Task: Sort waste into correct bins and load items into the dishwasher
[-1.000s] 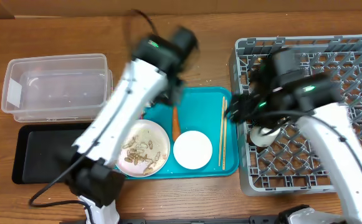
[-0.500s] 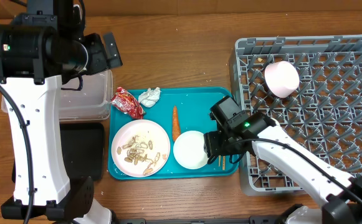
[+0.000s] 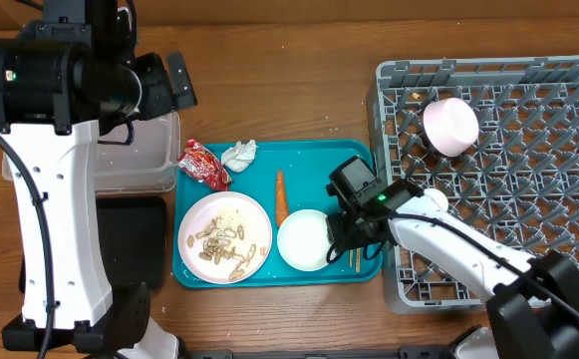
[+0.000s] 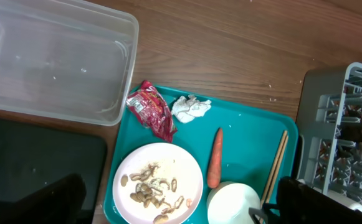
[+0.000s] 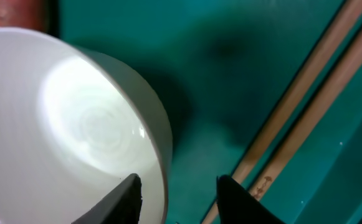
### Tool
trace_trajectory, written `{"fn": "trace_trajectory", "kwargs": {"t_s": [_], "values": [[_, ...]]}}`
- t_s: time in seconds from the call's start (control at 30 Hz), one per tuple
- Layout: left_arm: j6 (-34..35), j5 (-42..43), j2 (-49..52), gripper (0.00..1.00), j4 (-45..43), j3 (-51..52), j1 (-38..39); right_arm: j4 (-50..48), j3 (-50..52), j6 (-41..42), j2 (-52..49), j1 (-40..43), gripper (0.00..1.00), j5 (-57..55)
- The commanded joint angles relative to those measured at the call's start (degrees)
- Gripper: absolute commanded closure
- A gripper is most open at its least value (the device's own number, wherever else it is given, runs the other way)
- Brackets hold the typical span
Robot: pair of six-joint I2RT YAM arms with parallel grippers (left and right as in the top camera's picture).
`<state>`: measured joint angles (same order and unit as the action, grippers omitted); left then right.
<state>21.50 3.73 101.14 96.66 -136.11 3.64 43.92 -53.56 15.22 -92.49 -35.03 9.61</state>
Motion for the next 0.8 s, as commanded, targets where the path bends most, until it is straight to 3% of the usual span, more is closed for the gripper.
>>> {"fn": "trace_trajectory", "kwargs": {"t_s": [0.0, 0.03, 0.2, 0.5, 0.77], "values": [[0.37, 0.59, -0.20, 0.00, 0.00, -0.55, -0.24, -0.35, 0.24, -1.97, -1.22, -0.55, 0.70, -0.50], [0.37, 0.59, -0.20, 0.00, 0.00, -0.55, -0.24, -0.31, 0.17, -1.97, -1.22, -0.55, 0.79, -0.57], [0.37, 0.61, -0.20, 0.00, 0.00, -0.55, -0.24, 3.30, -3.32, -1.66, -0.92, -0.55, 0.96, -0.59], [0.37, 0.59, -0.20, 0.00, 0.00, -0.55, -0.24, 16.50, -21.29, 2.56, 2.54, -0.52, 0.96, -7.65], [0.37, 0.59, -0.20, 0.00, 0.00, -0.55, -0.24, 35.30, -36.96, 25.11, 5.77, 3.96, 0.96, -49.05]]}}
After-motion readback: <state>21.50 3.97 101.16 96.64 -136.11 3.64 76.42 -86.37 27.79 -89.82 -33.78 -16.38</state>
